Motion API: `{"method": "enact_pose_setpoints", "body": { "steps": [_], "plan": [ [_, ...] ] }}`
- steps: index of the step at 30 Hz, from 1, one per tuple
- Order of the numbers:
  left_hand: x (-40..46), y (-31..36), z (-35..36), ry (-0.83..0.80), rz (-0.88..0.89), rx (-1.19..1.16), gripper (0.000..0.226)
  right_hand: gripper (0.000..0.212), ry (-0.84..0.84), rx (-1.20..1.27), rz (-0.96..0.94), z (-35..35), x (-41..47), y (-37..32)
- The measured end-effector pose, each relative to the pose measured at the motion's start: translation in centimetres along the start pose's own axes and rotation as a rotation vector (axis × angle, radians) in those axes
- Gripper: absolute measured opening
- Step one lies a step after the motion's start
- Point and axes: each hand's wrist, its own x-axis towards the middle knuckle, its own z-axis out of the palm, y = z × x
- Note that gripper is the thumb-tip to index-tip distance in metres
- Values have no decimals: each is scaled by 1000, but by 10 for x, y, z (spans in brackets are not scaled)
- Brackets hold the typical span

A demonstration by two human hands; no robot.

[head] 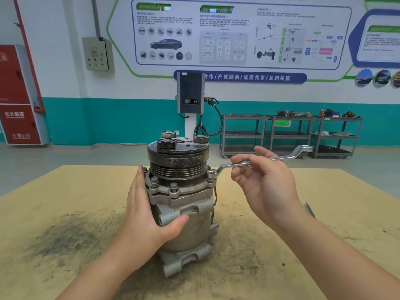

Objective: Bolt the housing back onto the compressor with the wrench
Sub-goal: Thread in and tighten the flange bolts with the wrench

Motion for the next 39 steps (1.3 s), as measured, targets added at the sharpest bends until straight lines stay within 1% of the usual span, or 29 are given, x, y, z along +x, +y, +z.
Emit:
{"method": "enact_pose_setpoints", "body": {
  "steps": [2,5,11,13,15,16,17,19,21,22,23,25,26,29,30,32,33,34,36,38,39],
  "plan": [
    [0,0,0,-3,-1,7,128,29,7,51,51,-3,3,2],
    [1,-1,-1,-8,3,13,128,30,6,56,102,-8,9,2],
    [0,0,-1,-2,8,8,123,18,-38,66,253,-19,19,-1],
    [0,0,-1,-7,4,12,121,14,-37,76,244,-21,19,0],
    [0,0,-1,-16,-2,21,120,8,-31,29,125,-20,16,7],
    [0,0,-1,-16,-1,25,119,5,-24,-27,15,-19,12,13],
    [0,0,-1,-14,1,23,119,3,-20,-103,-127,-17,6,20],
    [0,0,-1,-5,3,9,118,5,-42,-269,-480,-14,-4,33],
    [0,0,-1,-4,5,16,118,9,-168,-433,-808,-14,-14,41],
    [0,0,-1,-3,7,21,118,9,-238,-535,-916,-14,-18,43],
    [0,-1,-1,-2,8,23,118,7,-288,-658,-984,-13,-21,43],
    [1,-1,-1,1,14,24,121,15,-316,-874,-1072,-11,-27,42],
    [1,-1,-1,1,12,23,123,18,-325,-939,-1092,-8,-30,42],
    [4,0,0,0,-18,20,131,12,-347,-1084,-1054,5,-39,47],
    [4,0,0,0,-25,18,132,18,-340,-1116,-1013,7,-40,47],
    [4,-1,0,3,-9,5,141,24,-319,-1091,-946,10,-42,43],
    [4,-2,0,0,2,3,146,23,-313,-1052,-935,11,-41,39],
    [4,-3,0,-4,10,8,146,20,-304,-1002,-929,13,-40,34],
    [3,-4,0,-11,23,26,137,13,-241,-836,-846,17,-36,22],
    [3,-5,0,-18,20,57,134,9,-132,-568,-629,20,-30,10],
    [4,-5,0,-20,13,68,134,12,-80,-432,-504,20,-26,4]
  ]
}}
